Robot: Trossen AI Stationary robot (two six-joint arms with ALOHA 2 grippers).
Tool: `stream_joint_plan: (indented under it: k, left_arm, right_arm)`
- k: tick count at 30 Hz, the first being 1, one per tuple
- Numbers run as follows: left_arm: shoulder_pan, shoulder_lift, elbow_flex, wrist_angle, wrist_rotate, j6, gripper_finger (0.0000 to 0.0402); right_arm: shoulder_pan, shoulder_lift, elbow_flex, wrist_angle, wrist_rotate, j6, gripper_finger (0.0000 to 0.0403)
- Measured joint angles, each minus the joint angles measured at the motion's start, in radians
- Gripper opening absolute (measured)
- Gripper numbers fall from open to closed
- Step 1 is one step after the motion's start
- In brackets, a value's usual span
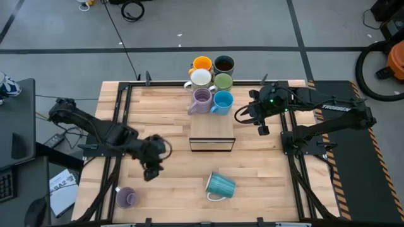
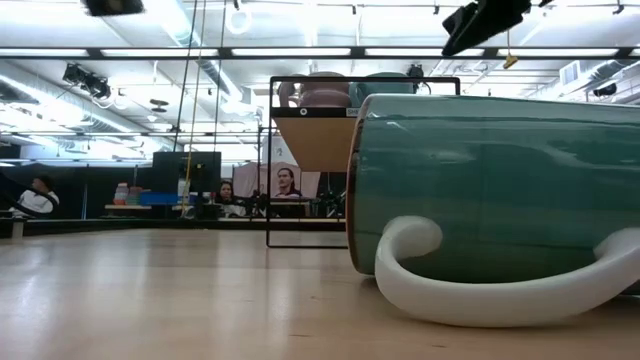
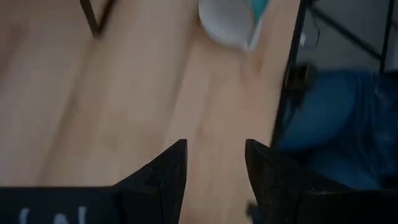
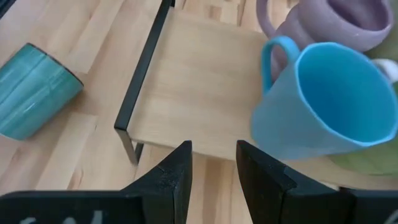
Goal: Place coffee mugs
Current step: Put the purple mug on the shelf
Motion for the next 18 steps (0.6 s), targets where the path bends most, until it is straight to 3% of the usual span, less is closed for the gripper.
stream_joint_plan:
  k: [7,18]
  left_arm:
    - [-0.164,0.000,0.000,-0.115,0.052,-0.273,0.0169]
    - [-0.366,0.046,-0.001,-0.201,0.047,-0.354,0.0169]
  right_arm:
    - [0.000,0.002,-0.016,0.011,0.000,0.000,0.0130]
    - [0.000,0.002,-0.016,0.017,-0.001,0.000,0.0130]
